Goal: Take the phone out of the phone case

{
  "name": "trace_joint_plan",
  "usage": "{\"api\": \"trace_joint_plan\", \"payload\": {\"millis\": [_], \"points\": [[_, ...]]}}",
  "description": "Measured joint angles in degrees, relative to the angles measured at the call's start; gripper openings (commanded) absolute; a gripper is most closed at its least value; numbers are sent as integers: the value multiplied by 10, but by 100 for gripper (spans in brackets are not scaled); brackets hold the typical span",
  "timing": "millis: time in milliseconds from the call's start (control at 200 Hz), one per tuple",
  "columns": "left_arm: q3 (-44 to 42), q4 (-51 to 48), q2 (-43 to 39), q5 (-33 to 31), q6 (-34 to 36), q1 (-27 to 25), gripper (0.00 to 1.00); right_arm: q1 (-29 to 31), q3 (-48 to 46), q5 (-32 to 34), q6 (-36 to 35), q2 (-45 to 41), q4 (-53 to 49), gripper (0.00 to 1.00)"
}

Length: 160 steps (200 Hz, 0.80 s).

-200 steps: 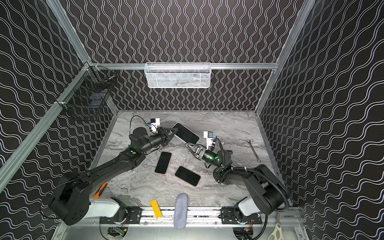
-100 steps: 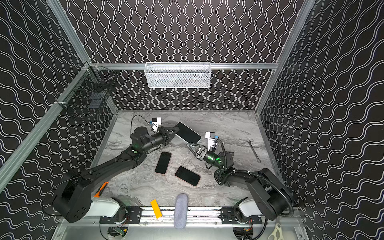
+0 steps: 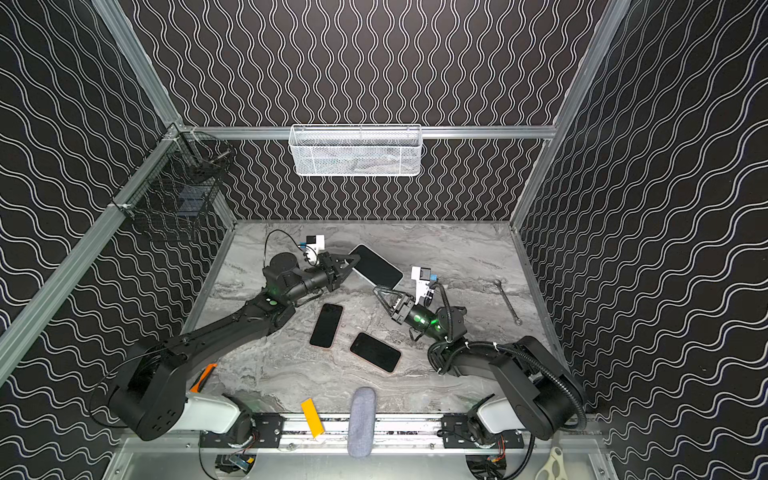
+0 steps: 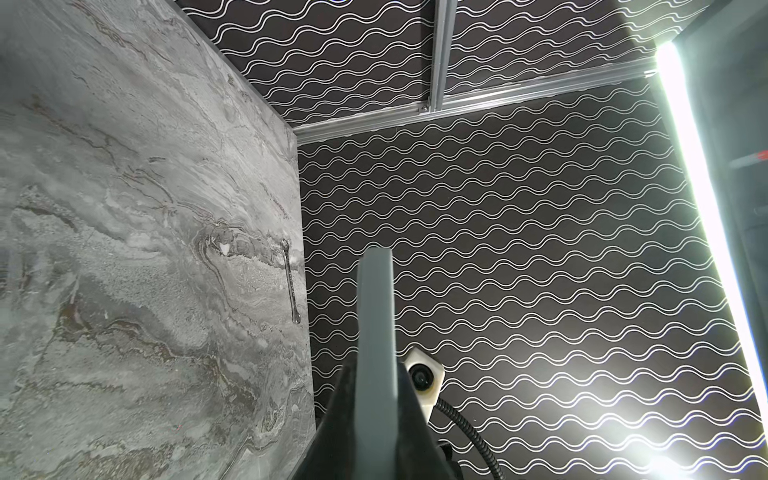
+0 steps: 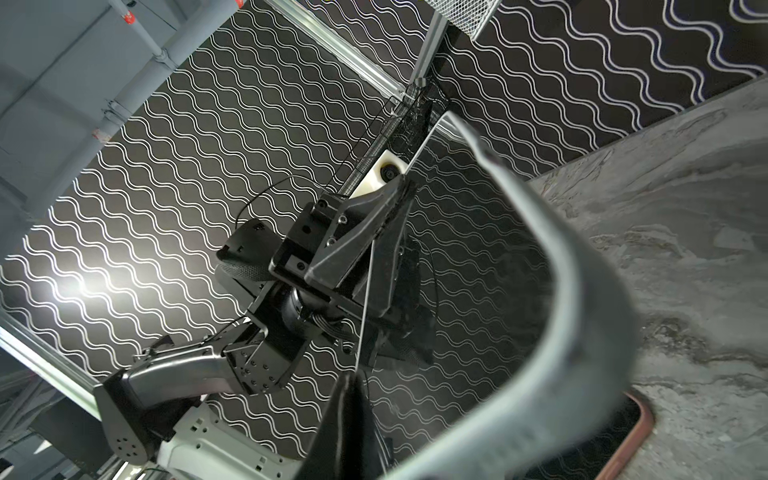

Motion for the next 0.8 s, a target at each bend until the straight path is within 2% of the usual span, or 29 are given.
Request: {"api": "trace_joint_plan", "payload": {"millis": [320,801], "points": [[-1,1,1,13,-19,-1,0,25,-21,52,-104,-1,16,4],[-1,9,0,28,-58,-2,0,55,-37,126,-216,-16,16,8]]}}
